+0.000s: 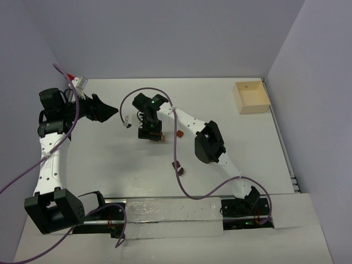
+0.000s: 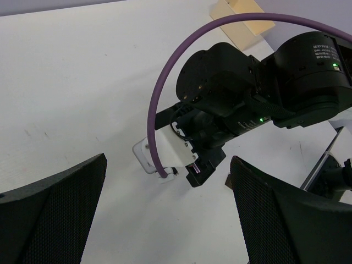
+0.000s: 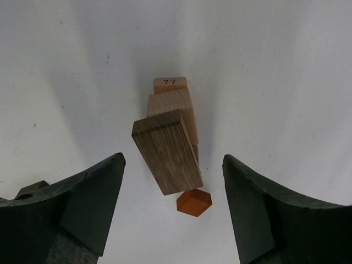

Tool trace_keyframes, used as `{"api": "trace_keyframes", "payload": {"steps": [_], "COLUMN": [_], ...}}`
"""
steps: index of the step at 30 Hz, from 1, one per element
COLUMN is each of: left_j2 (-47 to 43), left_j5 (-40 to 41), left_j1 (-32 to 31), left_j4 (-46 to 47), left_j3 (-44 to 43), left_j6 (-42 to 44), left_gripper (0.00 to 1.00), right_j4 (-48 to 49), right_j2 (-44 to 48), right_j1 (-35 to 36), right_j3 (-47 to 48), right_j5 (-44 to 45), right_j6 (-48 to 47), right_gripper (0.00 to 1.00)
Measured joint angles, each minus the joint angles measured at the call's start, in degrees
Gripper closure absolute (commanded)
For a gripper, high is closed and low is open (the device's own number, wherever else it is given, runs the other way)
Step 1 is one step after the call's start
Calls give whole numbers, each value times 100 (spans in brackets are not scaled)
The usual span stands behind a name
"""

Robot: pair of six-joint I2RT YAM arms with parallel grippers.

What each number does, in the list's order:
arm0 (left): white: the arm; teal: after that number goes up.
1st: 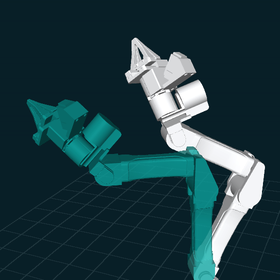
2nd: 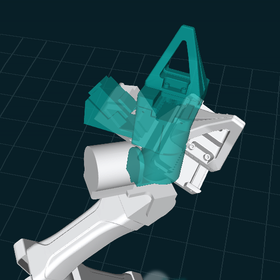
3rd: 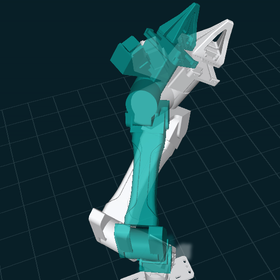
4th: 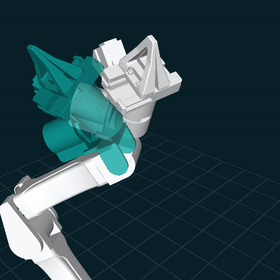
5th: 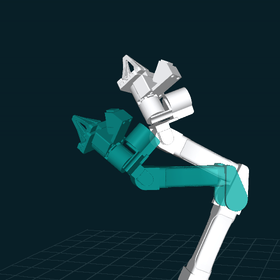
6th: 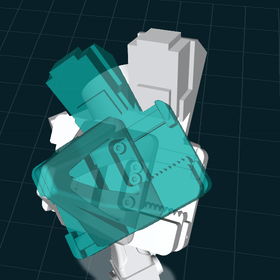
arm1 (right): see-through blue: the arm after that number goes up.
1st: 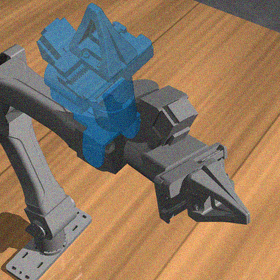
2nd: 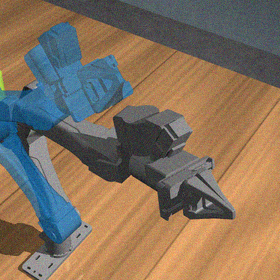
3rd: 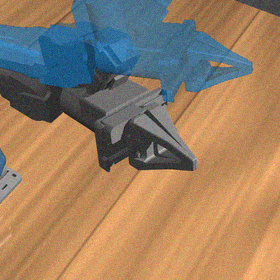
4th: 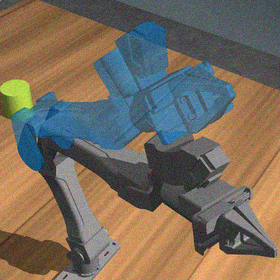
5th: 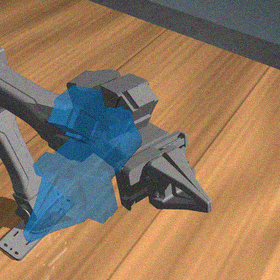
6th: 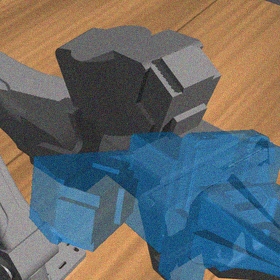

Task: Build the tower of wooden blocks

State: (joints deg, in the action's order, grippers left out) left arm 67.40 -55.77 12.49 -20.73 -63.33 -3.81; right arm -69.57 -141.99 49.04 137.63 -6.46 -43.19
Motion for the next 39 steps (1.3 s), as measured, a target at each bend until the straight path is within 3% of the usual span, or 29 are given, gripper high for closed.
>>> {"api": "trace_keyframes", "payload": {"steps": [7,9,14,22,27,33,36,39], "left_j2": [0,0,0,-76,-164,131,754,1613], "left_j5": [-9,-8,-8,171,434,1315,1593,1861], "left_j1": [0,0,0,49,17,-964,-1888,-2416], "left_j4": [-1,-2,-4,-41,-176,-696,-1015,-1512], "left_j3": [0,0,0,-2,36,144,8,-372], "left_j6": [1,2,2,24,454,1364,1827,2323], "left_gripper": [1,1,1,1,3,9,12,15], "right_j4": [17,22,105,605,887,1157,1120,1084], "right_j2": [0,4,194,1724,2819,3629,3915,3977], "right_j1": [6,6,8,-146,-917,-2121,-2467,-2744], "right_j3": [50,50,28,-637,-1199,-2412,-3272,-3693], "right_j5": [-1,-3,-24,-213,-788,-1350,-1637,-1921], "right_j6": [12,25,119,504,952,1385,1535,1667], "right_gripper": [11,1,0,0,0,0,0,0]}}
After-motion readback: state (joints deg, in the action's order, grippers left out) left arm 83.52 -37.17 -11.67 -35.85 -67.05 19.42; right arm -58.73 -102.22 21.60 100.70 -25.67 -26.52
